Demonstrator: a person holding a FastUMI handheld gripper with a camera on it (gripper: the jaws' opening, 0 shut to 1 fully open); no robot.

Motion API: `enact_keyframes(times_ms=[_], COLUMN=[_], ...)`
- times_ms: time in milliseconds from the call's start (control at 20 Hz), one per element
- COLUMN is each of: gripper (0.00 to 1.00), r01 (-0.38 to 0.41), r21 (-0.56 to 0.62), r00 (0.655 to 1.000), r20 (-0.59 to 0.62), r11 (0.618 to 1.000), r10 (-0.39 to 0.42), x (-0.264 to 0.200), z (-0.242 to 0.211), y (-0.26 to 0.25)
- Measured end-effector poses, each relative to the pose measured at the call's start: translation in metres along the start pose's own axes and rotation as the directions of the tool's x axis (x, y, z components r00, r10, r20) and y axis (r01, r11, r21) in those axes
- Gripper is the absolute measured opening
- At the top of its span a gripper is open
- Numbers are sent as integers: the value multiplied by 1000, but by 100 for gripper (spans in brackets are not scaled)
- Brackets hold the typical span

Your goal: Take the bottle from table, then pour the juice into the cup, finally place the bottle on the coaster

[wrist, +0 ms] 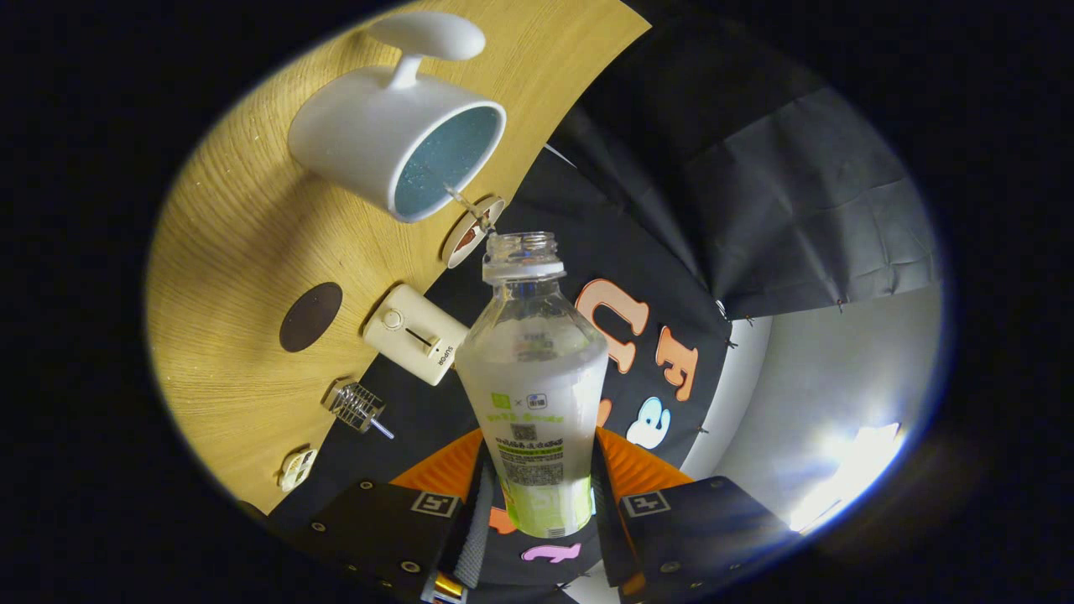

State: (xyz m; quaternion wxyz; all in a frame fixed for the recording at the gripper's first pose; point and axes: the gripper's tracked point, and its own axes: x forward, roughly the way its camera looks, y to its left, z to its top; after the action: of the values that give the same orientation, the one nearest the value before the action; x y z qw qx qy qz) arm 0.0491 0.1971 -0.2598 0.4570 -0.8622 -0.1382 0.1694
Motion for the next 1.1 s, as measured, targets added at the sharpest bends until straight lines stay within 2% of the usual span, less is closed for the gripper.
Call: enact_keyframes(times_ms=[350,600,800,1000,1100], gripper=[56,56,56,56,56], r01=[28,10,-85,-213,-268], r21=[-69,-28,115,223,310], r00=[998,998,995,976,963], r20=[50,66,52,82,93], r11=[997,1000,990,951,912], r10=[-24,-8,80,199,251], x=[7,5,3,-6,-6], z=[4,15,21,37,39], y=[-11,-9,20,56,69])
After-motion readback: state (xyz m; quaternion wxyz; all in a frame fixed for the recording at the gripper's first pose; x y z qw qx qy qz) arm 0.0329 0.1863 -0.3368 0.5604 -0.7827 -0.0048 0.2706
